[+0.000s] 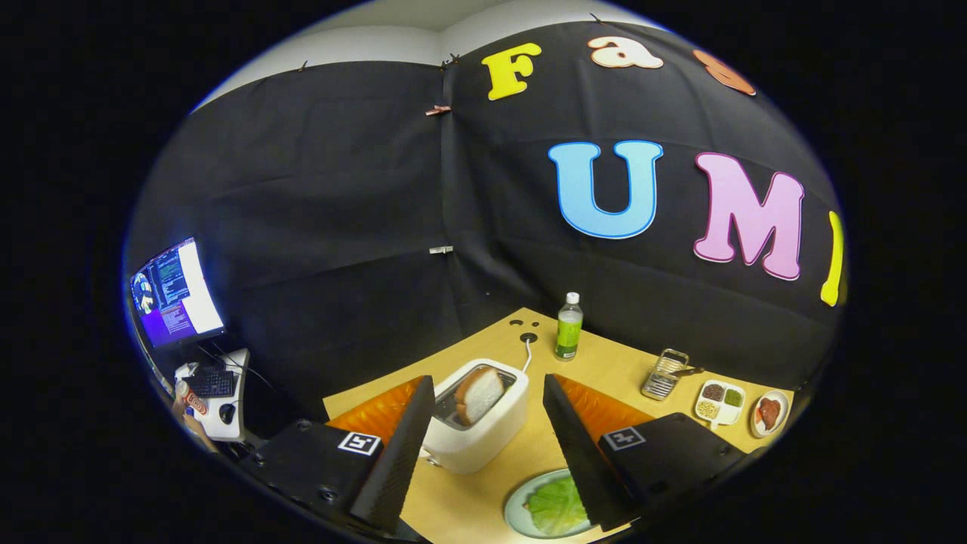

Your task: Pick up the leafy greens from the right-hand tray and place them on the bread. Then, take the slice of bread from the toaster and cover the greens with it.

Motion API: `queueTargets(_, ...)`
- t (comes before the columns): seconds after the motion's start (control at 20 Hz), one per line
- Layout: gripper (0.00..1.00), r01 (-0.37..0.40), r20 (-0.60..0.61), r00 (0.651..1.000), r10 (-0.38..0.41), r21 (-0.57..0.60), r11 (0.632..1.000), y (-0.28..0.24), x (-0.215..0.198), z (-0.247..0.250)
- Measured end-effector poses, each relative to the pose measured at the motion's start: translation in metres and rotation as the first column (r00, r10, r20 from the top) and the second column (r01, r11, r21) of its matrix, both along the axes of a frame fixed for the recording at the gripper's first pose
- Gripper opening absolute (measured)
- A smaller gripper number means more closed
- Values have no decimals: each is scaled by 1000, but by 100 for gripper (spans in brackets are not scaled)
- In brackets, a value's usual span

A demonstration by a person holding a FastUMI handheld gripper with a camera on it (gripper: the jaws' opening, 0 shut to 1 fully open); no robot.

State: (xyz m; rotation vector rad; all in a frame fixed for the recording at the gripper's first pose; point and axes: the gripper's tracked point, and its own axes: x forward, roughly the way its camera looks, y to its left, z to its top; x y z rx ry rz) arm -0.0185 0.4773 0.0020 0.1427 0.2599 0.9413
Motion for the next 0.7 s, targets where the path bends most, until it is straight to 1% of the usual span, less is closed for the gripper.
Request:
queueTargets(0.15,90,11,-41,999,-11,2,1000,33,3,-14)
queueTargets(0.3,90,30,-107,994,-31,-17,999,64,12,-44)
queueTargets(0.45,91,60,-179,982,-67,-41,997,89,27,-75)
queueTargets(0.7,90,121,-282,951,-127,-40,992,120,54,-105)
